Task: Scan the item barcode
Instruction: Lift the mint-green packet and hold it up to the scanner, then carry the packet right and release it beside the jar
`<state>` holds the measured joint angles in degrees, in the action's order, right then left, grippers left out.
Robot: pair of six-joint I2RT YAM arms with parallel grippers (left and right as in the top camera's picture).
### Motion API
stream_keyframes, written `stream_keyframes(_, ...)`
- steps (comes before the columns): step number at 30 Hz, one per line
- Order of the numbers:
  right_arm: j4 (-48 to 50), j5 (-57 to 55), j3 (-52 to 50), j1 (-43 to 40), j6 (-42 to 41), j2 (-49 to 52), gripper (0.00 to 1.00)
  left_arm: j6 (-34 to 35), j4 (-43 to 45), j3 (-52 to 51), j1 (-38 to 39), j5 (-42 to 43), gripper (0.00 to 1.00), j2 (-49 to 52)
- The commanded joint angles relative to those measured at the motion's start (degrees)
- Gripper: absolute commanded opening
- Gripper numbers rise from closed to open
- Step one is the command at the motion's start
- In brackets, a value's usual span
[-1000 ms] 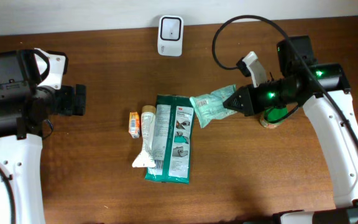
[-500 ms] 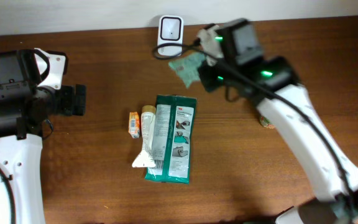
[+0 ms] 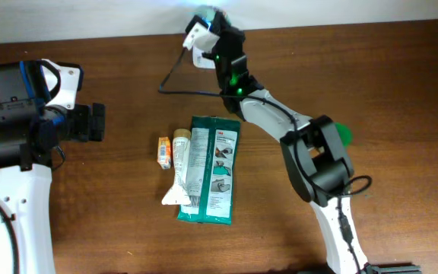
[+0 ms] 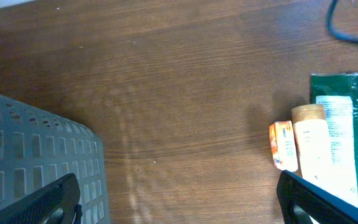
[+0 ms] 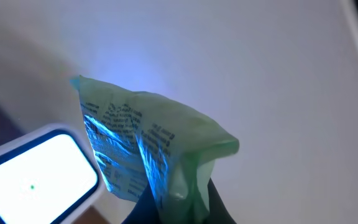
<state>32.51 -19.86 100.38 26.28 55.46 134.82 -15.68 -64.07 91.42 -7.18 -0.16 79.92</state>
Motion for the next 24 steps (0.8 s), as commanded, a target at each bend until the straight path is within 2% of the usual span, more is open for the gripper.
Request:
stream_keyframes(1,1.2,2.9,0.7,-0.9,1.7,1.3,0.04,-0.9,0.0,0.5,-0.1,0.6,0.99,-0.8)
stream_keyframes(16,-0.4,-7.8,0.7,-1.5,1.5,-0.6,0.04,-0.9,0.0,0.5,-0.1,0.6,0.99,-0.8)
stream_keyframes(19,-8.8,-7.6,0.7,-1.2,-6.0,-7.1,0.04,-0.9,0.0,0.5,-0.1,0.6,0.99,-0.8)
stream_keyframes(22,-26.7,-6.2,0.7,-1.3,-24.6,-18.3,0.04,-0.9,0.0,0.5,-0.1,0.6,0.99,-0.8)
stream_keyframes(24,-46.7,-0.3,0.7,-1.3,-42.7,-27.8,0.04,-0.9,0.0,0.5,-0.1,0.6,0.99,-0.8)
